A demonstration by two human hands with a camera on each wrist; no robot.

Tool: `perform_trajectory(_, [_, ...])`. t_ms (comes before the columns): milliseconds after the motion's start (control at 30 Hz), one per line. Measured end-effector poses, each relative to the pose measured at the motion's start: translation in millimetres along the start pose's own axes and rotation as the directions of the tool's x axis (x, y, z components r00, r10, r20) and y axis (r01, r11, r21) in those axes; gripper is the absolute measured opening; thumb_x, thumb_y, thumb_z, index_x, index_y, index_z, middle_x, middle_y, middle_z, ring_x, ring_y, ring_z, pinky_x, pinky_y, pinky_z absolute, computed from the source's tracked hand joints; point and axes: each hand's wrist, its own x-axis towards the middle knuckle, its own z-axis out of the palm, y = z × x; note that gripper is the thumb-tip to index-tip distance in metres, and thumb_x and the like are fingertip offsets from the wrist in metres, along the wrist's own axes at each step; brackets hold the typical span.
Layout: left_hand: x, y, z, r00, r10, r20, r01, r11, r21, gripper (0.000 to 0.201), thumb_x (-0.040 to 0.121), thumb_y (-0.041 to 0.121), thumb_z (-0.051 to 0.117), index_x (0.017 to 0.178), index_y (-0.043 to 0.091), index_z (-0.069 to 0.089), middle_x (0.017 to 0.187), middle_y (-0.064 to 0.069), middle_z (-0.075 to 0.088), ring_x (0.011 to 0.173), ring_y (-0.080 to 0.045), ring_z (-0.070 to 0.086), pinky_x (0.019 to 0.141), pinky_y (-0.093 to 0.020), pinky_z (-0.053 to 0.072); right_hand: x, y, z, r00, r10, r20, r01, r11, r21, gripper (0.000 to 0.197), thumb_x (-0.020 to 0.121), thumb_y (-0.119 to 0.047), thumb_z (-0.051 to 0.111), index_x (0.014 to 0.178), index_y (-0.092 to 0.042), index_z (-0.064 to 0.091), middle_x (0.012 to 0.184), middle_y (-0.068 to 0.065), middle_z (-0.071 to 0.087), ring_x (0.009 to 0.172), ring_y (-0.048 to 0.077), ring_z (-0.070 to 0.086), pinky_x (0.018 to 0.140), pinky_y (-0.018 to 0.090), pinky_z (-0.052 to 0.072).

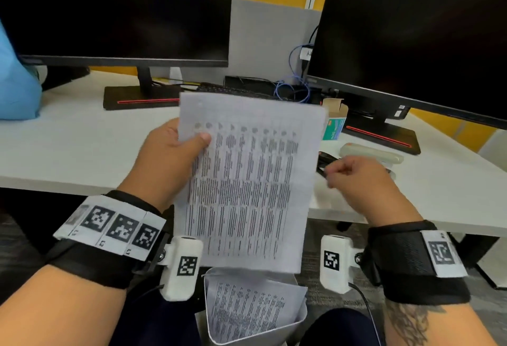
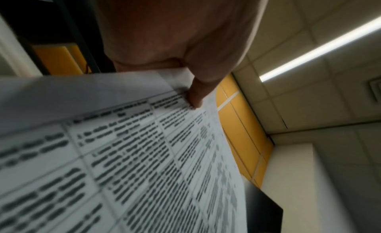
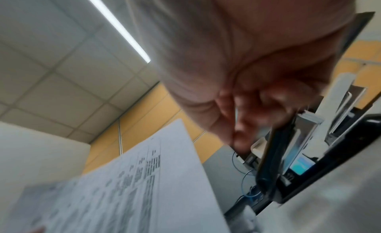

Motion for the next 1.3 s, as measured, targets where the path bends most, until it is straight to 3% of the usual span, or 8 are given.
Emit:
perform_trajectory(100, [-5,-2,8,0.994,-0.02,0.112,0.01,0.996,0.086,0.014,0.094,0.025,0.059,0.104,0.027,0.068,0.093,0.004,0.075,0.083,-0.014,0.072,0.079,-0.042,0.058,10,3,1,0.95,-0.097,-0.298,0.024,0.97,-0.241,0.021,0.089,-0.03,0.062,0.109,-0.031,0.067,0.117,0.005,0.063,0.108,0.026,0.055,0.094,0.042,0.047])
perform_trajectory(200, [-10,-2,13,0.985,-0.038,0.169,0.02,0.994,0.107,0.014,0.093,0.027,0.061,0.105,0.027,0.069,0.093,0.002,0.076,0.084,-0.018,0.073,0.08,-0.05,0.058,18,5,6,0.975,-0.052,-0.218,-0.084,0.817,-0.57,0.042,0.093,-0.04,0.055,0.134,-0.03,0.053,0.135,0.007,0.053,0.124,0.032,0.047,0.101,0.05,0.039])
perform_trajectory(367, [-16,-1,20,0.987,-0.038,0.156,0.019,0.993,0.118,0.008,0.091,0.022,0.065,0.098,0.024,0.069,0.086,0.003,0.076,0.077,-0.012,0.073,0.076,-0.044,0.06,28,9,16,0.986,0.071,-0.153,-0.144,0.826,-0.545,0.022,0.094,-0.027,0.055,0.109,-0.014,0.064,0.094,0.007,0.06,0.082,0.026,0.054,0.078,0.034,0.046])
perform_trajectory(633, [-18,2,17,0.986,0.004,0.166,-0.033,0.984,0.173,0.017,0.097,0.029,0.055,0.091,0.023,0.07,0.08,0.003,0.075,0.073,-0.015,0.072,0.074,-0.045,0.059,8,2,-14,0.919,-0.027,-0.393,0.068,0.993,0.091,0.03,0.09,-0.033,0.065,0.109,-0.014,0.051,0.095,0.004,0.056,0.081,0.019,0.052,0.059,0.024,0.041])
perform_trajectory(833, [-29,10,34,0.965,0.088,0.246,-0.161,0.942,0.296,0.039,0.096,0.039,0.052,0.077,0.005,0.056,0.062,-0.007,0.053,0.052,-0.018,0.047,0.051,-0.026,0.038,-15,-45,-16,0.93,-0.048,-0.363,0.283,0.725,0.628,0.037,0.092,-0.035,0.064,0.121,-0.016,0.052,0.106,0.0,0.062,0.097,0.012,0.06,0.069,0.021,0.052])
perform_trajectory(933, [-37,18,45,0.949,0.111,0.294,-0.21,0.921,0.33,0.041,0.095,0.038,0.053,0.07,0.007,0.047,0.059,-0.001,0.042,0.051,-0.011,0.038,0.05,-0.027,0.03,-24,-65,0,0.948,-0.098,-0.303,0.293,0.638,0.712,0.02,0.089,-0.045,0.062,0.095,-0.027,0.065,0.109,0.005,0.068,0.106,0.02,0.062,0.088,0.036,0.051])
perform_trajectory(1067, [-43,25,52,0.926,0.141,0.35,-0.275,0.887,0.372,0.04,0.096,0.04,0.051,0.07,0.009,0.049,0.059,0.0,0.046,0.053,-0.012,0.041,0.049,-0.025,0.03,-30,-78,18,0.935,-0.123,-0.332,0.334,0.612,0.717,0.022,0.081,-0.054,0.059,0.086,-0.033,0.064,0.079,-0.024,0.062,0.086,0.001,0.06,0.084,0.03,0.046])
perform_trajectory(1300, [-48,32,56,0.922,0.129,0.365,-0.27,0.89,0.367,0.039,0.095,0.038,0.053,0.064,0.016,0.045,0.057,0.004,0.044,0.052,-0.011,0.041,0.048,-0.024,0.029,-39,-81,26,0.963,-0.116,-0.242,0.262,0.587,0.765,0.032,0.074,-0.065,0.058,0.059,-0.037,0.064,0.066,-0.013,0.052,0.075,0.012,0.053,0.076,0.038,0.046])
